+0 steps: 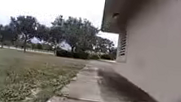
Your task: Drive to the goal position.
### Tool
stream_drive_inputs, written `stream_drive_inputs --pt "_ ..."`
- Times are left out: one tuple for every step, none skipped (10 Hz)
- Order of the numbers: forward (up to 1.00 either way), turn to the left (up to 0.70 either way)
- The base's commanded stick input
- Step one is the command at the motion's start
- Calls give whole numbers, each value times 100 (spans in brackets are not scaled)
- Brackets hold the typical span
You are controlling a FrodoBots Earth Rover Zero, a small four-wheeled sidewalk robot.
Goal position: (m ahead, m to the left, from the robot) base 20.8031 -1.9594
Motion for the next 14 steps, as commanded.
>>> stream_drive_inputs --pt "84 3" --pt "84 3" --pt "84 3" --pt "84 3" --pt "84 3" --pt "84 3" --pt "84 3" --pt "84 3" --pt "84 3" --pt "84 3" --pt "84 3" --pt "84 3" --pt "84 3" --pt "84 3"
